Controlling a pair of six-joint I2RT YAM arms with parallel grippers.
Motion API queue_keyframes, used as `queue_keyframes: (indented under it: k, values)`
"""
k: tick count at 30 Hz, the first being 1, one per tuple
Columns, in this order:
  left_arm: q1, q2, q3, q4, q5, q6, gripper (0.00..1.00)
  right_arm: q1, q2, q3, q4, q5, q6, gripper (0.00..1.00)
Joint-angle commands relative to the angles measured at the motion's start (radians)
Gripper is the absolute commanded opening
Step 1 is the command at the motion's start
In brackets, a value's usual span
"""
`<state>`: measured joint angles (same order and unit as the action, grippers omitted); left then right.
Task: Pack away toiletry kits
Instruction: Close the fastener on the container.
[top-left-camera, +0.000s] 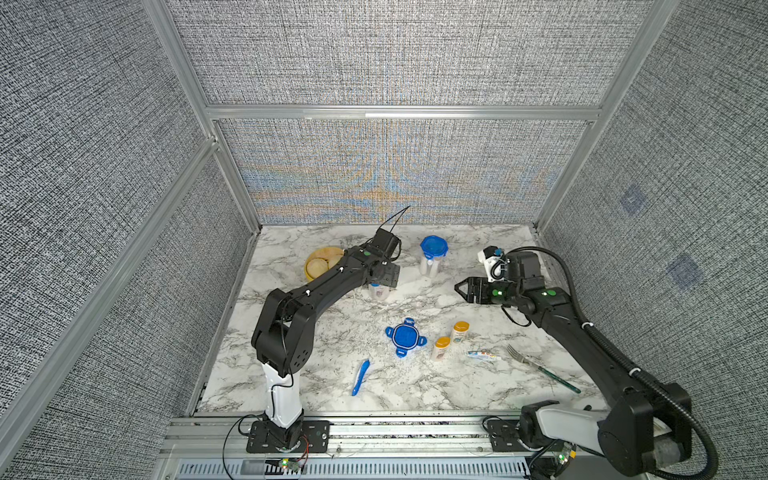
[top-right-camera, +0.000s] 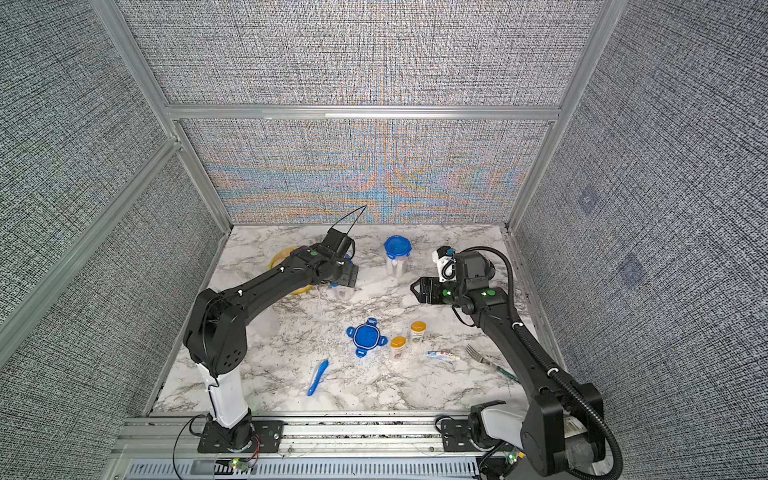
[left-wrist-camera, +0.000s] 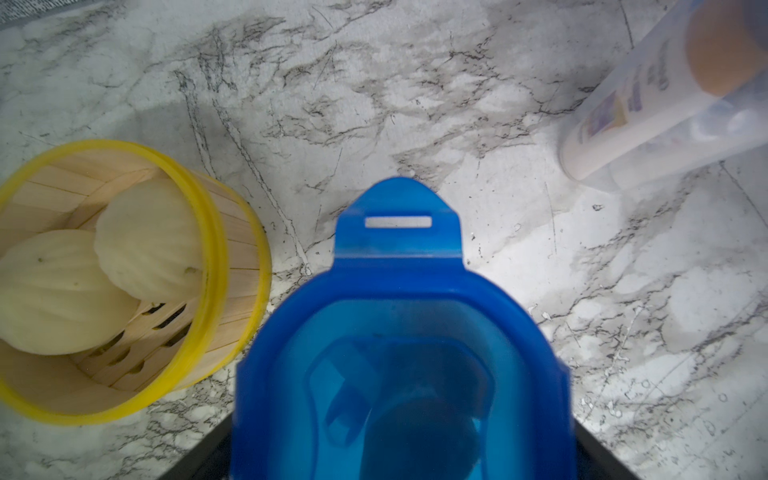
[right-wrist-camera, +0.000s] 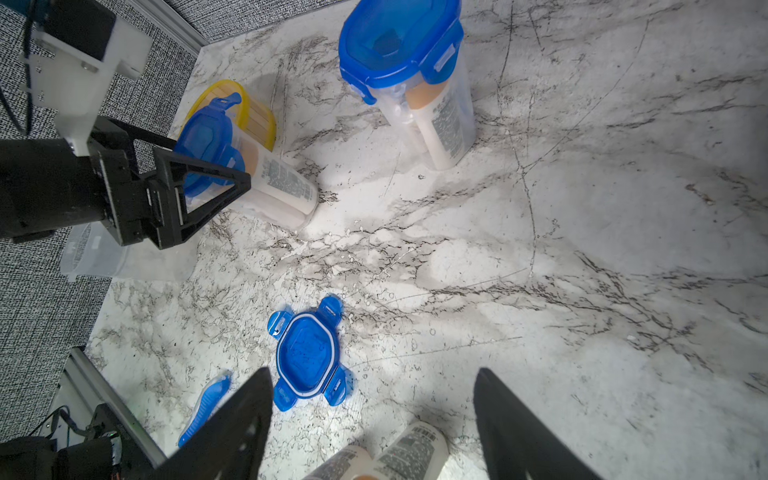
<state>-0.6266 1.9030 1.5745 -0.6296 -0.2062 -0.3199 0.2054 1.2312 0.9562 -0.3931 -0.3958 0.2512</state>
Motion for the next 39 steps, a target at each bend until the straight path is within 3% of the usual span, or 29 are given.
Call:
queue_keyframes:
  k: [1,5,11,18,23,28,31,35,39]
  values:
    - [0.001,-0.007,0.012,0.004,-0.006,0.024,0.92,0.001,-0.008,0.003,0.001,0.000,0.003,0.78]
    - [0.001,-0.023,-0.001,0.020,0.011,0.038,1.00,0.000,-0.003,0.006,-0.005,-0.001,0.002,0.82]
    - [0.001,-0.058,-0.039,0.040,0.046,0.069,0.99,0.001,-0.001,0.007,-0.010,-0.006,-0.010,0.91]
    - [0.001,-0.099,-0.073,0.020,0.063,0.099,0.99,0.002,0.009,0.011,-0.003,-0.001,-0.026,0.92]
    - [0.001,-0.190,-0.133,0.030,0.062,0.119,0.99,0.026,0.031,0.030,0.033,-0.024,-0.138,0.94]
    - [0.015,-0.307,-0.234,0.100,0.032,0.123,0.99,0.108,0.120,0.152,0.049,-0.049,-0.272,0.99]
    - [0.081,-0.339,-0.286,0.163,0.085,0.127,0.99,0.177,0.220,0.257,0.032,-0.087,-0.383,0.99]
    - [0.170,-0.294,-0.260,0.184,0.173,0.142,0.99,0.251,0.385,0.435,-0.014,-0.169,-0.539,0.99]
    - [0.195,-0.216,-0.184,0.166,0.205,0.174,0.99,0.300,0.530,0.613,-0.077,-0.208,-0.665,0.99]
